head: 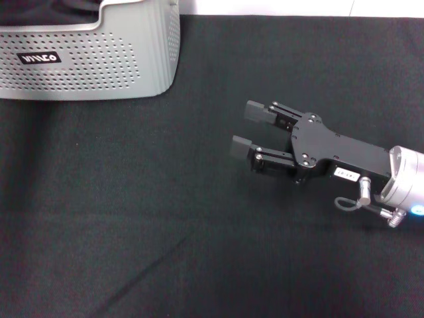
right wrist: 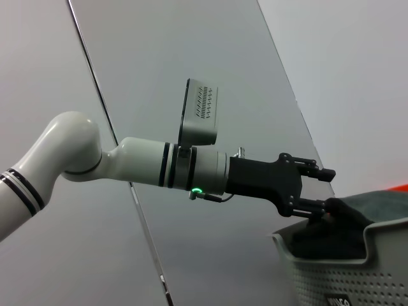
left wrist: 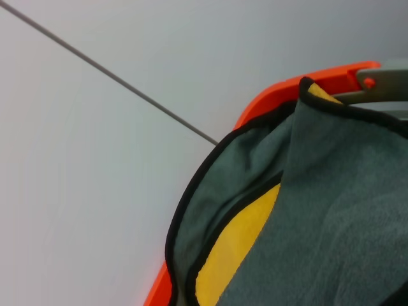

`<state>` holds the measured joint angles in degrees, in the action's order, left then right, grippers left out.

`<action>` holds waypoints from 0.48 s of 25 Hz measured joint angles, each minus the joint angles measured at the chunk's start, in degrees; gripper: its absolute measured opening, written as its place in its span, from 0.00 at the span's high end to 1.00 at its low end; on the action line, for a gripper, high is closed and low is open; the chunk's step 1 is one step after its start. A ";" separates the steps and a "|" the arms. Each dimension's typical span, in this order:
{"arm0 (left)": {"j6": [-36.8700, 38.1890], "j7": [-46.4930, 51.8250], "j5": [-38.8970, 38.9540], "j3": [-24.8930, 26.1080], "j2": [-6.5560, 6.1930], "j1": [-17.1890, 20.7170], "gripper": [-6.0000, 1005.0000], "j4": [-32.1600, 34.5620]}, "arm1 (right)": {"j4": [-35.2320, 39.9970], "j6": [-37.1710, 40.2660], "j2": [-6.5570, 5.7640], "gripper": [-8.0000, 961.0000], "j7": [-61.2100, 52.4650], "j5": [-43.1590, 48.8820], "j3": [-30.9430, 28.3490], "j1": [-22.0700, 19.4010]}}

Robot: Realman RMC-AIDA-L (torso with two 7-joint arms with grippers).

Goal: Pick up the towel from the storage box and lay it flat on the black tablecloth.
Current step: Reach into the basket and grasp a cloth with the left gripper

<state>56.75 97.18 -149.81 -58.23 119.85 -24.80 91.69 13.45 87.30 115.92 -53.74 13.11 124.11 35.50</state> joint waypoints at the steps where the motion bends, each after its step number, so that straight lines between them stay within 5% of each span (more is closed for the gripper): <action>1: 0.10 0.01 0.01 -0.11 0.01 0.00 0.33 0.02 | 0.00 -0.01 0.00 0.16 0.14 0.00 -0.16 -0.09; 8: 0.11 -0.45 -0.06 -0.67 0.02 -0.14 0.40 -1.35 | 0.21 -0.06 0.00 0.16 0.55 -0.07 -0.46 -0.40; 12: 0.17 -0.46 -0.46 -1.05 0.02 -0.55 0.55 -1.95 | 0.17 -0.11 0.00 0.16 0.57 -0.11 -0.45 -0.40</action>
<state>56.93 96.71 -150.26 -59.28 119.88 -25.34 89.74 13.61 87.18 115.92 -53.17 13.01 123.66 35.10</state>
